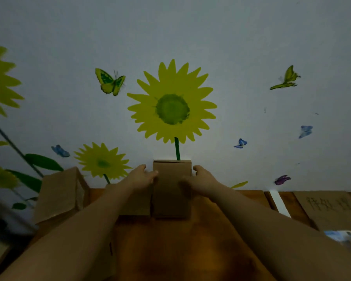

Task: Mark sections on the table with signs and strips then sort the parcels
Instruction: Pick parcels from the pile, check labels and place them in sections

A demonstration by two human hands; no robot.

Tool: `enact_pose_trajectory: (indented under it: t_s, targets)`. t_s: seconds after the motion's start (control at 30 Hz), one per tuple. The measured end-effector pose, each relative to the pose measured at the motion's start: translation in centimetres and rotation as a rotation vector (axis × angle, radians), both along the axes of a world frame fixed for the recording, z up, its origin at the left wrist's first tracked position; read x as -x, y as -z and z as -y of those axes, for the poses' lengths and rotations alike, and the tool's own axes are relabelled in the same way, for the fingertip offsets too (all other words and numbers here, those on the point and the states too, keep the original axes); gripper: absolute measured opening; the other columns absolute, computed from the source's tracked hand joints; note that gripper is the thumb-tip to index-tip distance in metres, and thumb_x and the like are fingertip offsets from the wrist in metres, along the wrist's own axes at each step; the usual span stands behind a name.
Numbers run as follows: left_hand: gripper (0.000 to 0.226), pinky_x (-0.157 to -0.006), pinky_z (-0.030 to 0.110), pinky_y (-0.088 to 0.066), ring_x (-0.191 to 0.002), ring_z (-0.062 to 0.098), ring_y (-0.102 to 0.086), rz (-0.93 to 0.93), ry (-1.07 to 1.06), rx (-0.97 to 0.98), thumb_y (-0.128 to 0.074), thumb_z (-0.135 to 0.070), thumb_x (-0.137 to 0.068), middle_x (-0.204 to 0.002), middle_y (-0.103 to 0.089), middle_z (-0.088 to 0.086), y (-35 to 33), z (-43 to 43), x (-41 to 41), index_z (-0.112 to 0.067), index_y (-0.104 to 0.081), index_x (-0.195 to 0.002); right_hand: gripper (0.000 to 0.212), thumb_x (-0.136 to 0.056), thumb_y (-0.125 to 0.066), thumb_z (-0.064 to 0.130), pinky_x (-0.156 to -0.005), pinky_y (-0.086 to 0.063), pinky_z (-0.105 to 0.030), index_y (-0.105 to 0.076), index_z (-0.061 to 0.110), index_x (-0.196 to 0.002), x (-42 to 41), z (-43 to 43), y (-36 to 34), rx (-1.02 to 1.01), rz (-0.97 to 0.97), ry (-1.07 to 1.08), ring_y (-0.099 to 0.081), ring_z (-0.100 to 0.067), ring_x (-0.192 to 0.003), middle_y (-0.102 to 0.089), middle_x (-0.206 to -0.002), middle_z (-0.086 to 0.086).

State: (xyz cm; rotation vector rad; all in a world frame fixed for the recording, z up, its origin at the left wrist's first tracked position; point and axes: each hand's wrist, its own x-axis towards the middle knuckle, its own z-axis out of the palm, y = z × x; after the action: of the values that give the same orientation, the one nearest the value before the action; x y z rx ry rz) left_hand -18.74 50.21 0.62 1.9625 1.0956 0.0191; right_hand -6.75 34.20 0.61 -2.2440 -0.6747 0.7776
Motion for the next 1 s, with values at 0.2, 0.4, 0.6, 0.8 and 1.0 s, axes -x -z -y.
enact_pose_trajectory:
  t_s: [0.2, 0.4, 0.6, 0.8, 1.0]
  targets:
    - [0.057, -0.107, 0.039, -0.037, -0.125, 0.031, -0.048, 0.091, -0.006, 0.174, -0.033, -0.047, -0.099, -0.140, -0.048, 0.018, 2.4, -2.2, -3.6, -0.006, -0.048, -0.136, 0.065, -0.077, -0.065, 0.051, -0.095, -0.050, -0.044, -0.042, 0.020, -0.129, -0.7, -3.6, 2.1, -0.105, -0.093, 0.154, -0.058, -0.027, -0.108, -0.057, -0.125, -0.007]
    - [0.052, -0.088, 0.036, -0.047, -0.099, 0.029, -0.057, 0.109, -0.090, 0.307, -0.032, -0.043, -0.101, -0.121, -0.056, 0.015, 4.0, -1.4, -2.6, -0.008, -0.051, -0.133, 0.060, -0.095, -0.048, 0.045, -0.103, -0.043, -0.045, -0.040, 0.009, -0.142, 0.0, -2.3, 2.9, -0.083, -0.115, 0.231, -0.051, -0.031, -0.120, -0.048, -0.136, -0.015]
    - [0.030, -0.068, 0.031, -0.049, -0.088, 0.022, -0.057, 0.211, -0.095, 0.416, -0.039, -0.041, -0.097, -0.103, -0.059, 0.010, 2.9, 4.5, 0.4, -0.019, -0.057, -0.107, 0.036, -0.096, -0.049, 0.037, -0.065, -0.045, -0.029, -0.047, 0.018, -0.127, 2.0, 3.4, 2.5, -0.179, -0.096, 0.306, -0.058, -0.019, -0.081, -0.062, -0.102, -0.009]
    - [0.018, -0.070, 0.038, -0.053, -0.081, 0.020, -0.054, 0.345, -0.107, 0.274, -0.051, -0.022, -0.097, -0.104, -0.055, 0.016, 2.3, 12.4, 3.1, -0.009, -0.061, -0.104, 0.011, -0.090, -0.061, 0.013, -0.070, -0.052, -0.033, -0.052, 0.017, -0.094, 3.6, 10.7, 1.4, -0.267, -0.111, 0.328, -0.059, -0.024, -0.091, -0.057, -0.101, -0.008]
    - [0.030, -0.084, 0.041, -0.051, -0.100, 0.028, -0.057, 0.378, -0.228, 0.293, -0.061, -0.004, -0.088, -0.123, -0.055, 0.015, 1.8, 19.6, 4.5, -0.013, -0.053, -0.115, 0.072, -0.085, -0.065, 0.003, -0.071, -0.054, -0.026, -0.029, 0.016, -0.147, 4.8, 17.8, 0.6, -0.310, -0.221, 0.258, -0.057, -0.022, -0.106, -0.044, -0.139, -0.013]
